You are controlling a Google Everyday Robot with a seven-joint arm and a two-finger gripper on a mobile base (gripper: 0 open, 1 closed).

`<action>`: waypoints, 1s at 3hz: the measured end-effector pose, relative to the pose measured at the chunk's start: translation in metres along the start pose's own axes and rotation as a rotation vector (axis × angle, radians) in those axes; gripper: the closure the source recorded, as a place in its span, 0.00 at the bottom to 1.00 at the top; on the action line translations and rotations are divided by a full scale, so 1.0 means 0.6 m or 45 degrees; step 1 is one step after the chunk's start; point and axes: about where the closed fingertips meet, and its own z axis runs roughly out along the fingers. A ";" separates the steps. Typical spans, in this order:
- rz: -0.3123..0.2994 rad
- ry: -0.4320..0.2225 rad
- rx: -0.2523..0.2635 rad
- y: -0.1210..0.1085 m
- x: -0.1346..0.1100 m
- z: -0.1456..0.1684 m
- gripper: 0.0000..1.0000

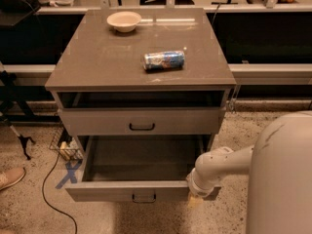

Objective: Open middle drawer

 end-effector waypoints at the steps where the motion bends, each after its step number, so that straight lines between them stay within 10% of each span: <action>1: 0.006 0.009 -0.003 0.015 0.002 -0.003 0.66; 2: -0.008 0.016 0.007 0.036 -0.002 -0.012 0.96; 3: -0.017 0.012 0.013 0.046 -0.003 -0.015 1.00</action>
Offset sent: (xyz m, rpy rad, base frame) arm -0.0305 0.0035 0.0127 -0.0254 -0.0162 0.0091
